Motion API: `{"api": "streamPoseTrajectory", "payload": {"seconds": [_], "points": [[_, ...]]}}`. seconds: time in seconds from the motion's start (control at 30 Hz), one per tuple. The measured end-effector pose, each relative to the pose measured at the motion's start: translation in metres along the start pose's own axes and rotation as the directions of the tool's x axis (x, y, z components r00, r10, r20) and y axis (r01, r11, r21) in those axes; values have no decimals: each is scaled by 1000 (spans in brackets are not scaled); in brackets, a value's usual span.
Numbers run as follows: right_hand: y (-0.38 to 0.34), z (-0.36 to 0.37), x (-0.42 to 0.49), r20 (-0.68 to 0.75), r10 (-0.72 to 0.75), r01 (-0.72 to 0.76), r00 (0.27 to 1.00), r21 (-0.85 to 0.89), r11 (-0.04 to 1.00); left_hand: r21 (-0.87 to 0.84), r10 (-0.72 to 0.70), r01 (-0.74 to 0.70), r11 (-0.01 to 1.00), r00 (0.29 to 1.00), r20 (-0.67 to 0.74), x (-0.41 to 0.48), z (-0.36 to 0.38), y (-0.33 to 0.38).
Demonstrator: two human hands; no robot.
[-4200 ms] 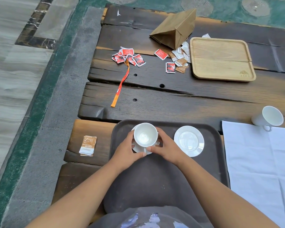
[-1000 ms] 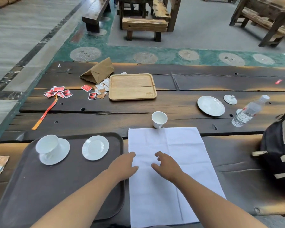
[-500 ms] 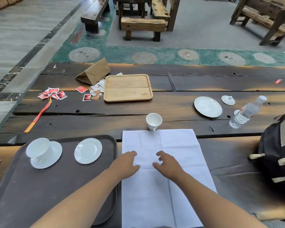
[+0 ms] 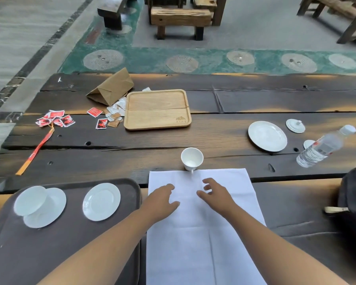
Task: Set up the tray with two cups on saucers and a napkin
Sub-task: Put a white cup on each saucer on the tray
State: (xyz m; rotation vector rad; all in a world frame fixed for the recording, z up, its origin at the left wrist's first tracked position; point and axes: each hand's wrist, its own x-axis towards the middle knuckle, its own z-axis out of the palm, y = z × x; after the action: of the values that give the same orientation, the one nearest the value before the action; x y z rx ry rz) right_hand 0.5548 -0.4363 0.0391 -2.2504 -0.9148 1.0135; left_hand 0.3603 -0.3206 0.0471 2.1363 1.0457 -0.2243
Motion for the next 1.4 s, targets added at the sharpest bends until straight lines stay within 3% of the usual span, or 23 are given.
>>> {"api": "streamPoseTrajectory", "payload": {"seconds": [0.33, 0.53, 0.8, 1.4], "points": [[0, -29, 65, 22, 18, -23, 1000, 253, 967, -285, -39, 17, 958, 997, -71, 74, 8, 7], [2, -34, 93, 44, -17, 4, 999, 276, 961, -446, 36, -68, 893, 996, -80, 104, 3, 9], [6, -35, 113, 110, -59, 25, 992, 283, 959, -506, 98, -113, 855, 994, -56, 127, 5, 18], [-12, -29, 117, 148, -154, 99, 977, 326, 940, -564, 13, -32, 825, 999, -38, 131, 5, 11]]}}
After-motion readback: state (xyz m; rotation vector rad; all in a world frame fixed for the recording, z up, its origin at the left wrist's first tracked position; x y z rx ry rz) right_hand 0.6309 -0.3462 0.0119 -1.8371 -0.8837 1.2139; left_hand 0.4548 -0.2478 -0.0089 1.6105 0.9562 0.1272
